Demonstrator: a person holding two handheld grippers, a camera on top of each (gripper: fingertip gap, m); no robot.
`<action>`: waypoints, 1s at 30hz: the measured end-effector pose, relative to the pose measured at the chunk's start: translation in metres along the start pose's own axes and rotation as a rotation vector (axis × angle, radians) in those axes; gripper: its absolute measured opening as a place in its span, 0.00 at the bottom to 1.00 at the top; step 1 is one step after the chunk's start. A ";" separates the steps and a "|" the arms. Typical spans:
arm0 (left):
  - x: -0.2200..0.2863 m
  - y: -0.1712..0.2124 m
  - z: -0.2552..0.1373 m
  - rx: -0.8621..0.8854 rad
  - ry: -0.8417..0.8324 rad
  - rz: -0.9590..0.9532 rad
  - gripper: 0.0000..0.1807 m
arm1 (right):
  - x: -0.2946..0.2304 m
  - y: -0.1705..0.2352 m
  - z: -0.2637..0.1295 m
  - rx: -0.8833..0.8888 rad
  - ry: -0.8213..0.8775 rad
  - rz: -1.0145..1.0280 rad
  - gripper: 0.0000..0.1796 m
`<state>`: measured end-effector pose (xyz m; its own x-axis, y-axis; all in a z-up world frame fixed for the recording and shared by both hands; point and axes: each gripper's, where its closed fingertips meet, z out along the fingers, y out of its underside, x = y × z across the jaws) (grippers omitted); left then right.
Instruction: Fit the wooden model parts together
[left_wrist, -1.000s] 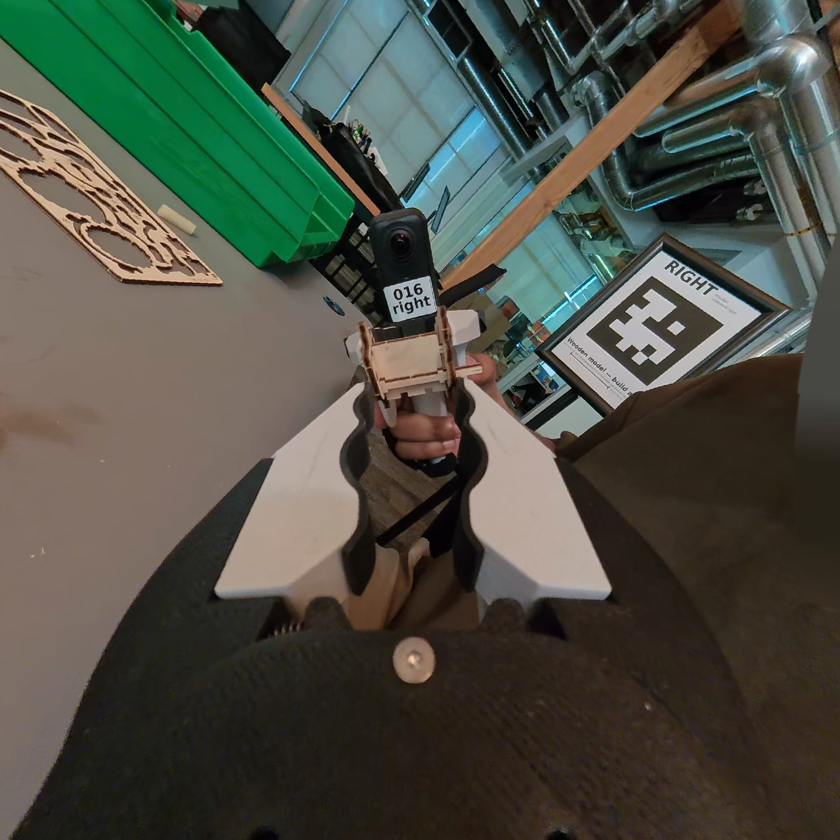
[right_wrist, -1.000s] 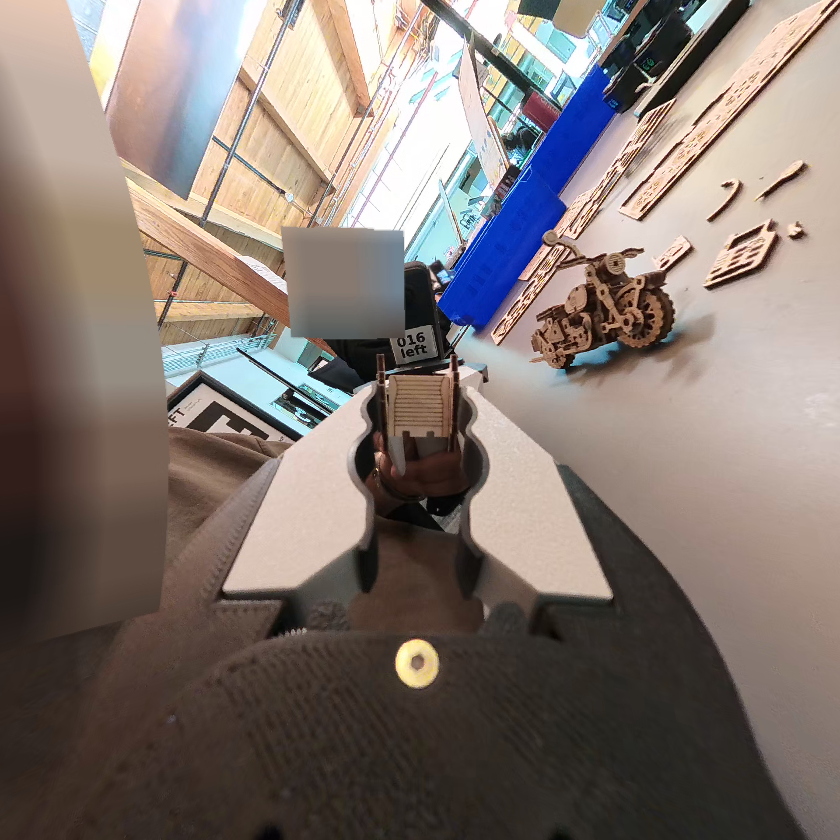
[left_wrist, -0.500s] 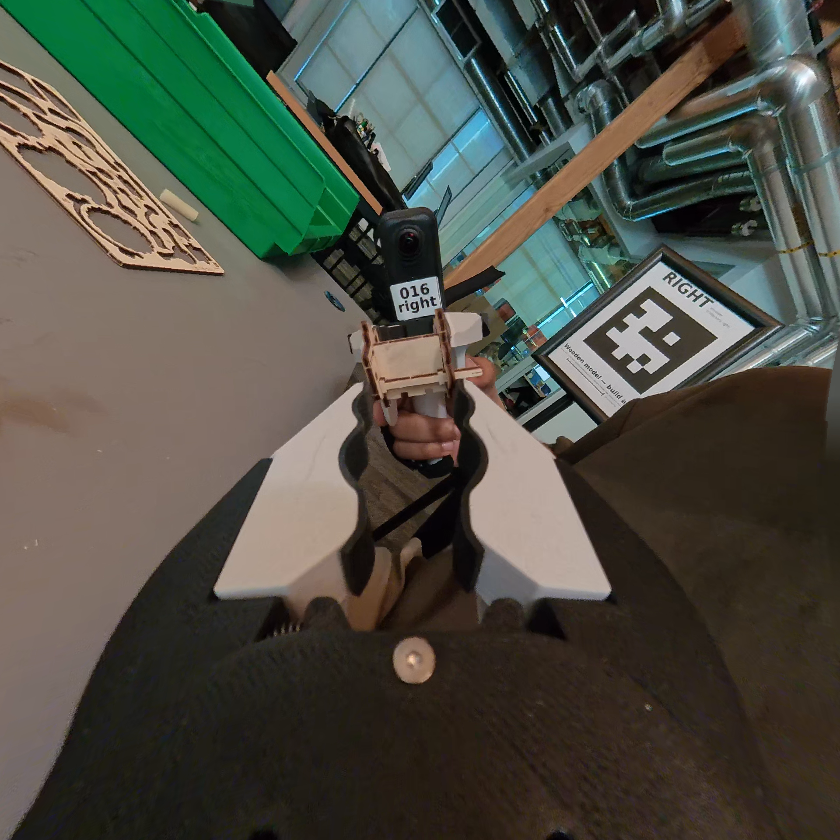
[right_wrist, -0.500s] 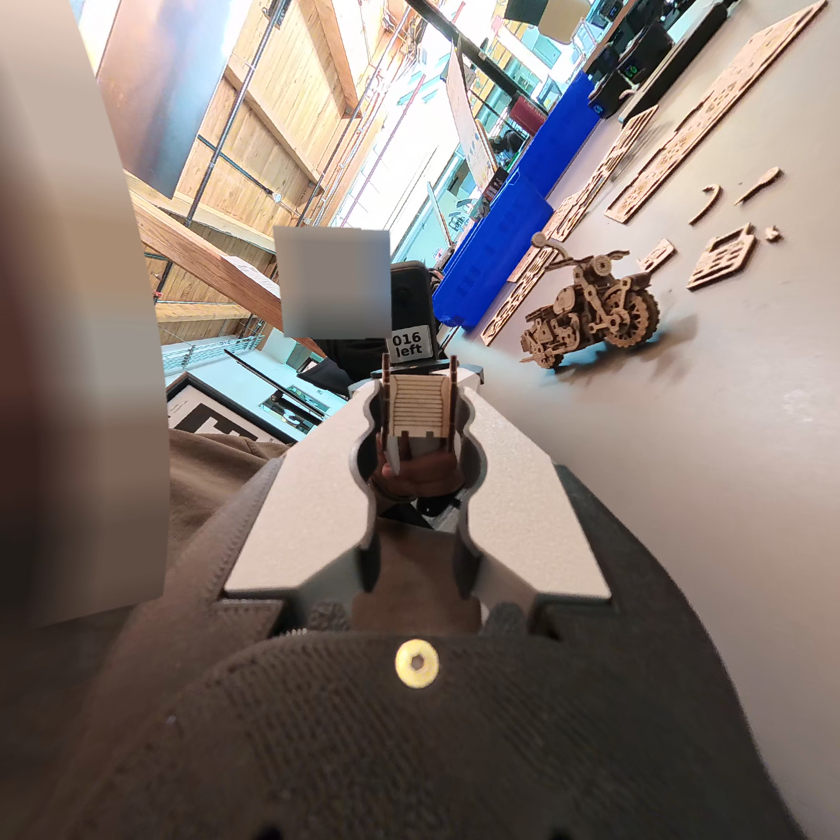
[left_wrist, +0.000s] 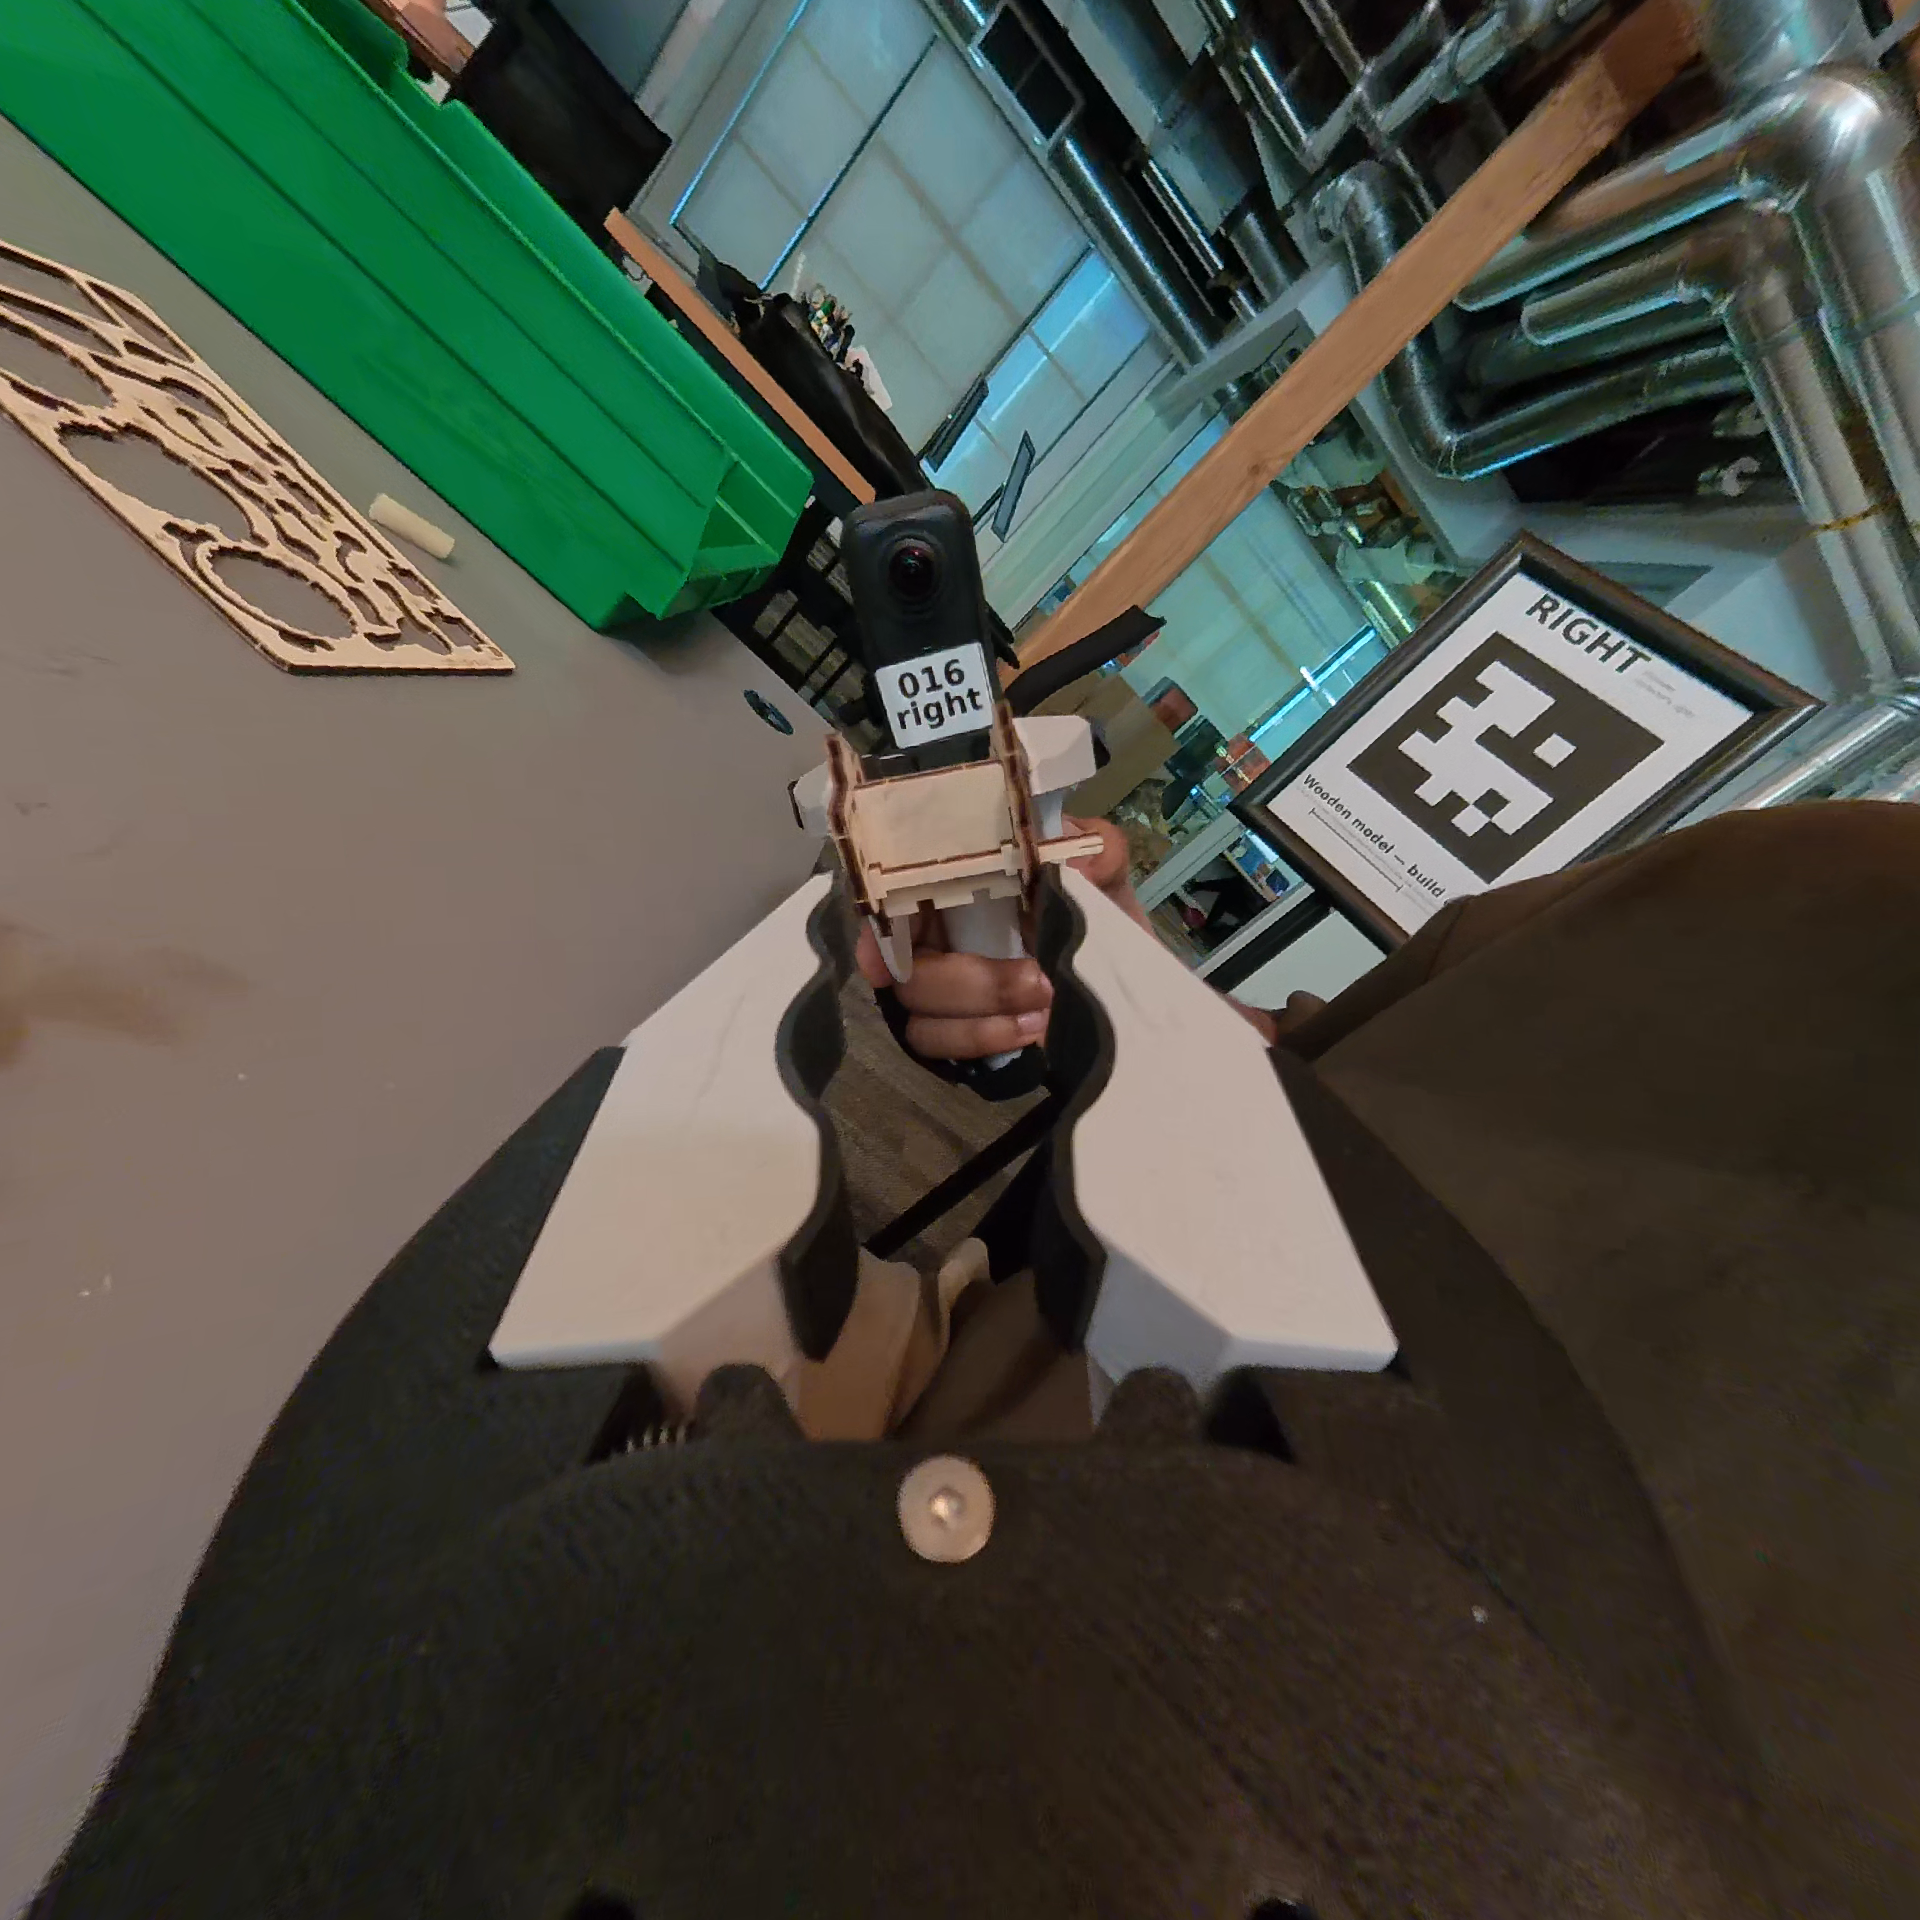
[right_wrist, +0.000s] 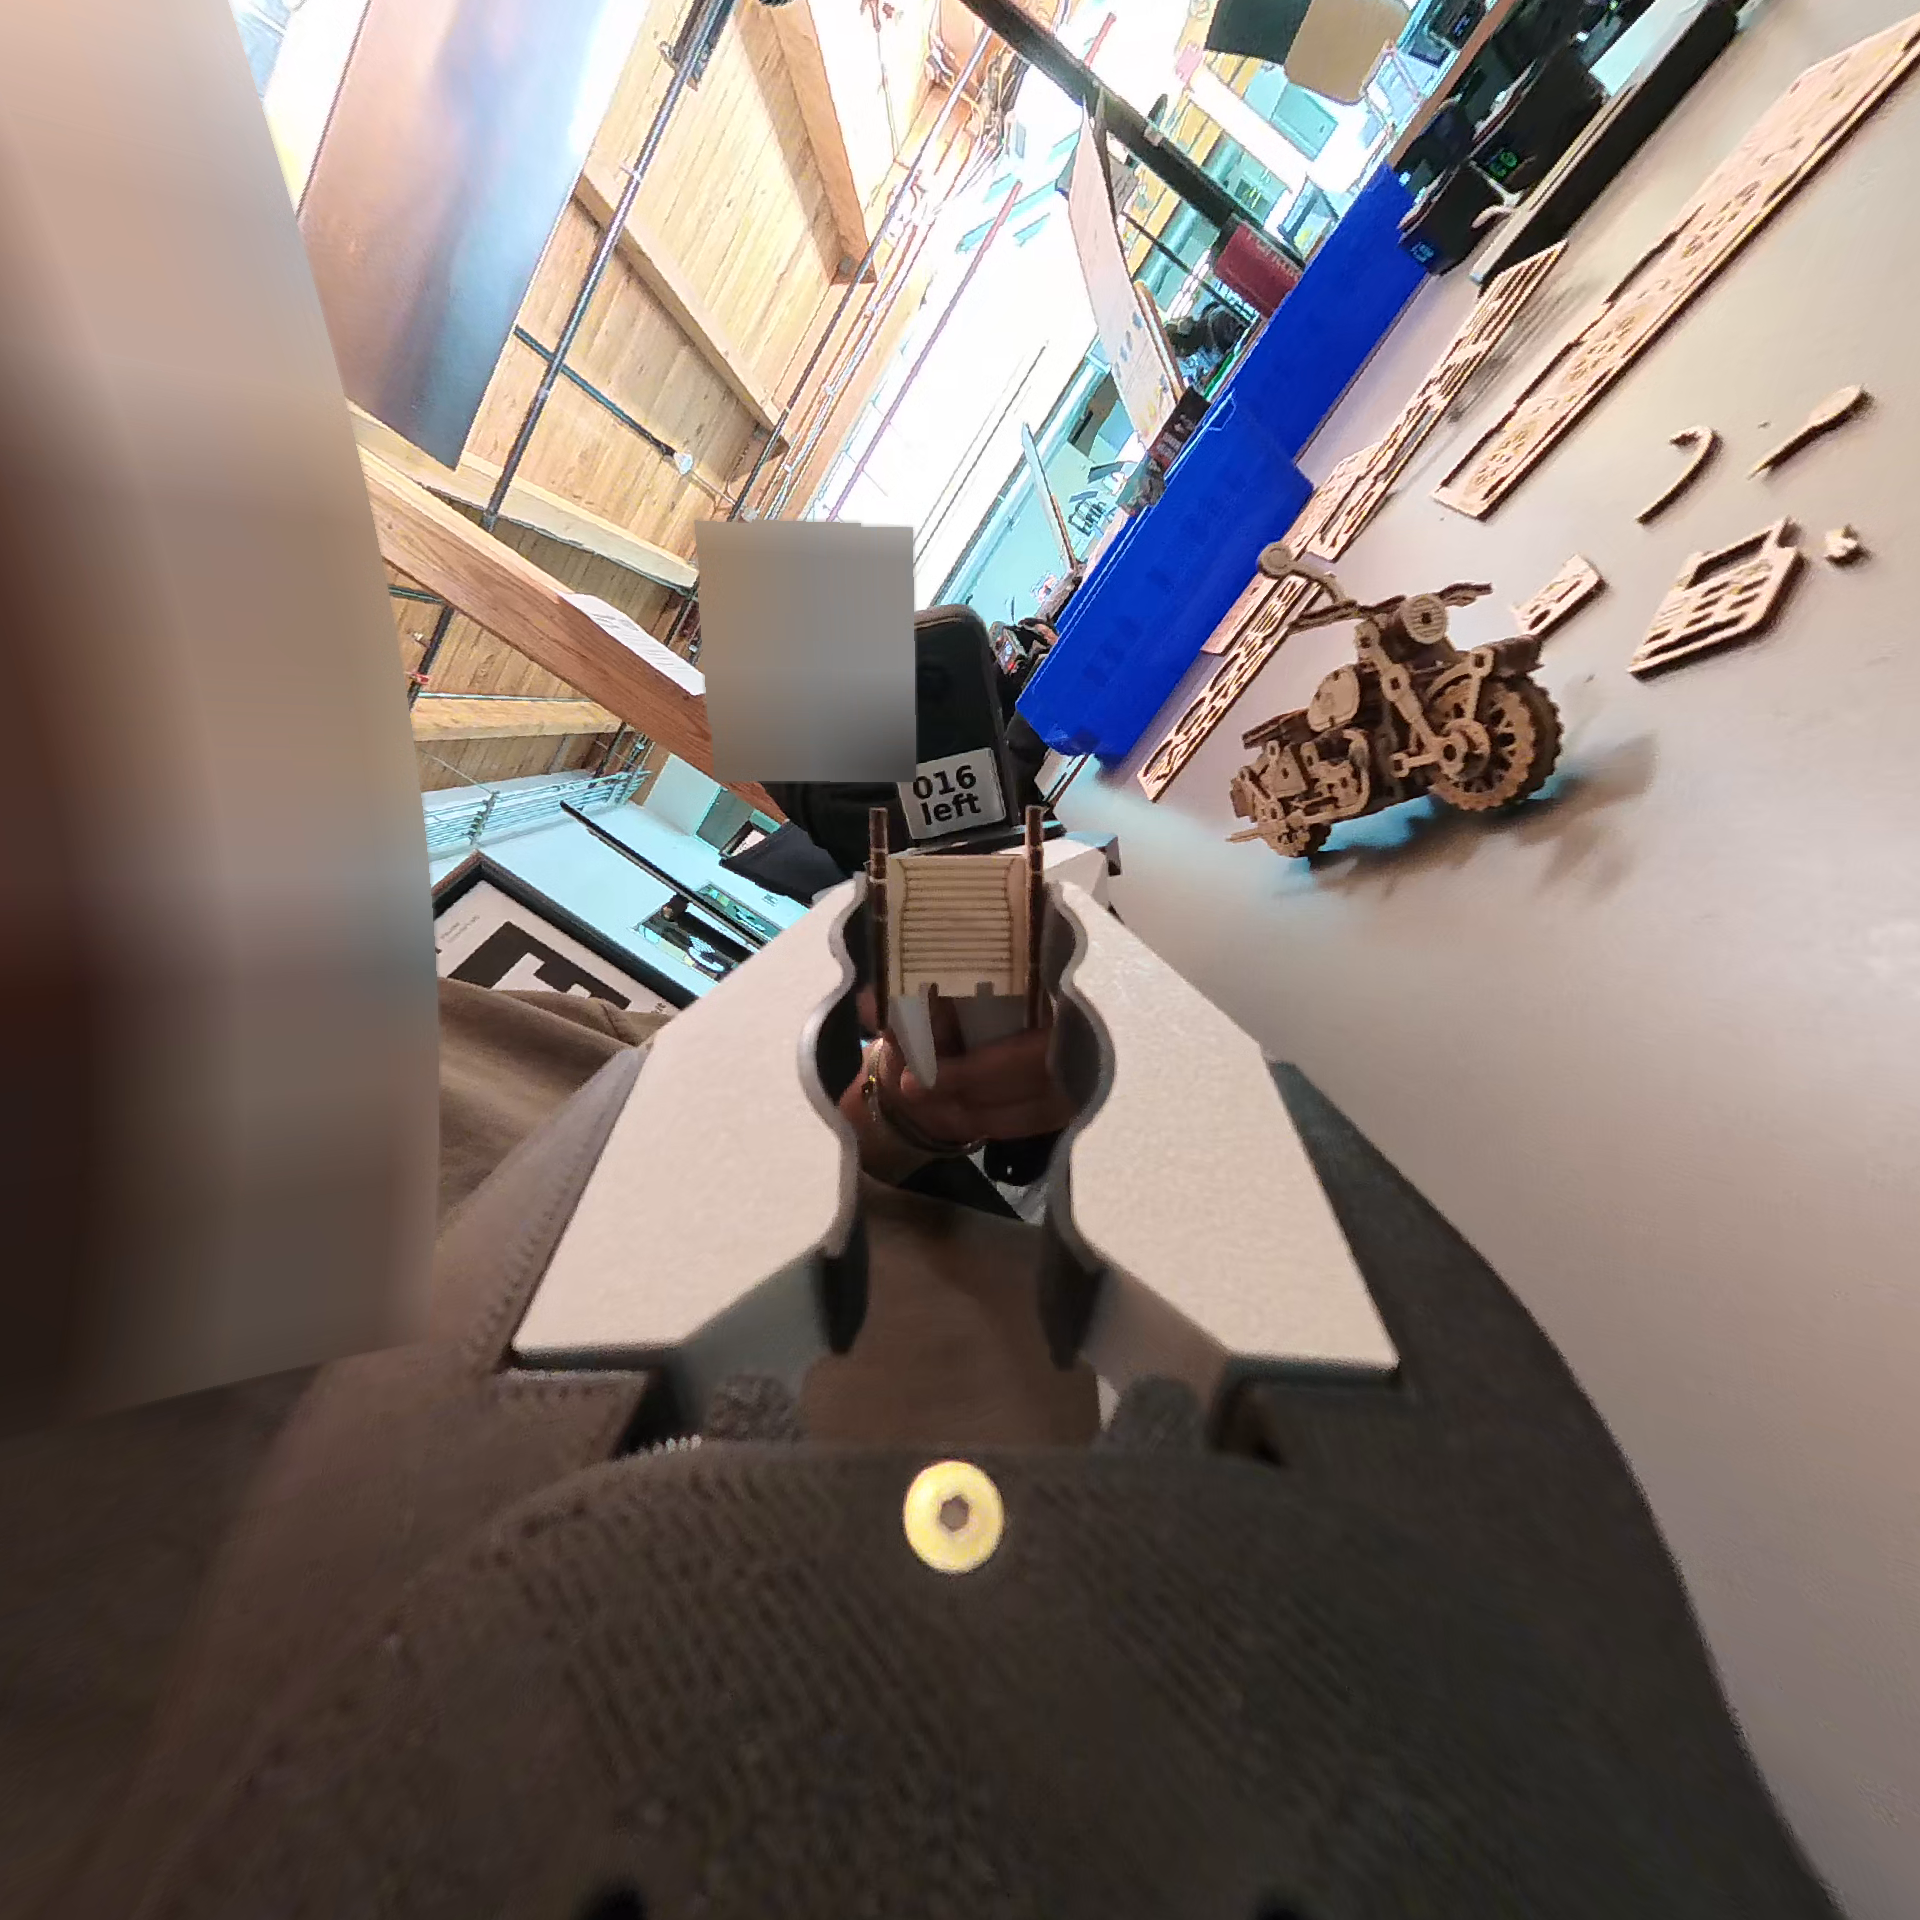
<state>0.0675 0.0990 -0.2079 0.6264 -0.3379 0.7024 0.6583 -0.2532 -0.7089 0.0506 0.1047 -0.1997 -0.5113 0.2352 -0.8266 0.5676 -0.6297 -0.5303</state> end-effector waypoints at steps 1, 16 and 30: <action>0.000 -0.001 0.000 0.005 0.001 -0.014 0.20 | 0.000 0.000 0.000 0.005 -0.003 -0.002 0.17; 0.002 -0.003 -0.005 0.040 0.034 -0.031 0.19 | -0.004 -0.003 0.000 0.021 -0.014 -0.064 0.17; 0.000 -0.006 -0.007 0.054 0.008 -0.002 0.09 | -0.012 -0.007 -0.002 0.046 -0.074 -0.060 0.17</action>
<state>0.0603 0.0939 -0.2043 0.6220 -0.3448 0.7030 0.6810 -0.2049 -0.7030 0.0537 0.1075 -0.1865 -0.5911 0.2191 -0.7762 0.5049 -0.6500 -0.5680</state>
